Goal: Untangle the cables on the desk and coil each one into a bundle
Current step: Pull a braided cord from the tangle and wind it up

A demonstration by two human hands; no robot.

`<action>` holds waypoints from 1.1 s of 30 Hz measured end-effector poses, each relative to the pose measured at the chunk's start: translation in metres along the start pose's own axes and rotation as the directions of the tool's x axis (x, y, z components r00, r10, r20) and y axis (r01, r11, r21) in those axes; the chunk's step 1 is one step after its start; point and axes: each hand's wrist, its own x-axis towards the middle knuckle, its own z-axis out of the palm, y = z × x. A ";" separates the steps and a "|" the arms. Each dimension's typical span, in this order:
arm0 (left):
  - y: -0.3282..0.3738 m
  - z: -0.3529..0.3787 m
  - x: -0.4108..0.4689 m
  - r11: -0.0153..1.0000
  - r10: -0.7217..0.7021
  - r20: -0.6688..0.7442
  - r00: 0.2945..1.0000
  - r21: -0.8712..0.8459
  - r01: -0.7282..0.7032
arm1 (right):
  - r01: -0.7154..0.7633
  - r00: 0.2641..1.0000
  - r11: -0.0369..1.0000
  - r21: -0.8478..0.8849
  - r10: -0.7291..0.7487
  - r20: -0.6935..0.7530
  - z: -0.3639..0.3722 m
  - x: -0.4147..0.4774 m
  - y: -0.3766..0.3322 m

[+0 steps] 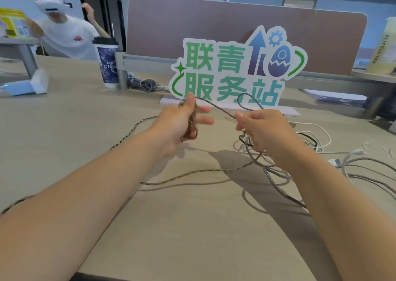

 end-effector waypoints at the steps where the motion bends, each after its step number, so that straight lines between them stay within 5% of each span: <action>1: 0.003 -0.001 0.003 0.988 -0.007 -0.021 1.000 -0.152 0.003 | -0.038 0.998 0.999 -0.005 0.039 0.039 -0.001 0.000 0.000; 5: 0.009 -0.003 0.008 0.728 -0.085 0.023 0.996 -0.681 0.078 | -0.103 0.983 0.977 -0.188 0.128 0.129 -0.003 -0.005 -0.001; 7: 0.009 -0.007 0.009 0.652 -0.154 -0.003 0.988 -0.752 0.099 | -0.056 0.993 0.973 -0.222 0.078 0.091 -0.005 -0.006 -0.004; 9: 0.006 -0.010 0.009 0.841 -0.171 -0.100 0.980 -0.533 0.092 | 0.037 0.998 0.989 -0.144 -0.028 0.062 -0.008 -0.007 -0.006; 10: 0.004 -0.011 0.010 0.960 -0.112 -0.166 0.980 -0.271 0.064 | 0.092 0.994 0.993 -0.079 -0.088 0.063 -0.009 -0.007 -0.008; 13: 0.002 0.000 0.001 0.931 0.098 -0.105 0.990 0.362 -0.053 | 0.238 0.967 0.970 0.058 -0.242 0.081 -0.006 -0.011 -0.012; 16: 0.001 0.016 -0.016 0.905 -0.086 0.199 0.976 0.425 -0.007 | 0.318 0.946 0.947 0.050 -0.320 0.055 0.001 -0.013 -0.013; 18: -0.001 0.022 -0.024 0.897 -0.205 0.410 0.889 0.442 0.004 | 0.293 0.955 0.956 0.034 -0.294 0.044 0.005 -0.011 -0.010; 21: 0.000 0.020 -0.023 0.896 -0.133 0.462 0.877 0.435 -0.094 | 0.135 0.991 0.990 0.044 -0.135 0.012 0.002 -0.004 -0.004; 26: 0.001 0.008 -0.008 0.978 0.068 0.119 0.991 0.189 -0.089 | -0.073 0.992 0.981 0.178 0.054 0.113 -0.005 0.004 0.001; 29: 0.010 0.003 -0.004 0.978 0.070 0.022 0.997 -0.201 -0.064 | -0.124 0.985 0.990 0.073 0.114 0.127 -0.009 0.005 0.006; 33: 0.027 -0.024 0.005 0.618 0.021 -0.100 0.995 -0.781 -0.092 | -0.115 0.992 0.993 -0.007 0.115 0.050 -0.016 0.007 0.012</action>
